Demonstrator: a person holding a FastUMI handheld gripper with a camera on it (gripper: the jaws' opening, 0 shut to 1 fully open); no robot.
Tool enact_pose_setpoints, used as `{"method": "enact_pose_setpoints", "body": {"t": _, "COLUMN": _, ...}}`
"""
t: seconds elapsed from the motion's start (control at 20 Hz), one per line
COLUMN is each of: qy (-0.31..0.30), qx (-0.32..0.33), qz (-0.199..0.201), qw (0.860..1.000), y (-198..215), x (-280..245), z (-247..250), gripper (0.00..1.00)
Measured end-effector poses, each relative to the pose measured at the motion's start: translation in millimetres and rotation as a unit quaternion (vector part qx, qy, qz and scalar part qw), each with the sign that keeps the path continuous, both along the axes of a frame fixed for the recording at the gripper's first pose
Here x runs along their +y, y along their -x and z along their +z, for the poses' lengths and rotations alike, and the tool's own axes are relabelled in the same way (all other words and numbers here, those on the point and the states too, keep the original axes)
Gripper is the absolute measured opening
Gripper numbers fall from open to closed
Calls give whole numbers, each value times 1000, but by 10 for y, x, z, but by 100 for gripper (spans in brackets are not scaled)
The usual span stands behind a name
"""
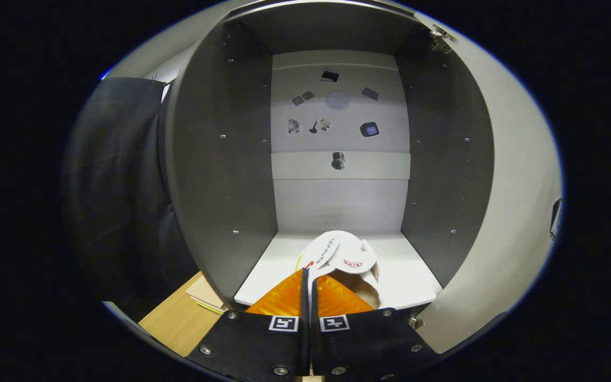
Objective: Open the shoe cabinet door, grab the shoes and put them into the shoe cabinet, then close the shoe cabinet door.
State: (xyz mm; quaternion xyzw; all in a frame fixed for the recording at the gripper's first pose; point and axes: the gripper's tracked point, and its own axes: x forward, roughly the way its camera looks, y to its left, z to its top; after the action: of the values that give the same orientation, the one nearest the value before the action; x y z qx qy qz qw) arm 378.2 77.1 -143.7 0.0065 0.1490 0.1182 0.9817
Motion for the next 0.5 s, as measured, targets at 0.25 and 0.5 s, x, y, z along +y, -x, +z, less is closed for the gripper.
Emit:
{"method": "enact_pose_setpoints", "body": {"t": 0.25, "qy": 7, "qx": 17, "qz": -4, "qw": 1000, "y": -556, "x": 26, "z": -227, "gripper": 1}}
{"method": "enact_pose_setpoints", "body": {"t": 0.5, "qy": 23, "qx": 22, "qz": -10, "qw": 999, "y": -914, "x": 44, "z": -410, "gripper": 1}}
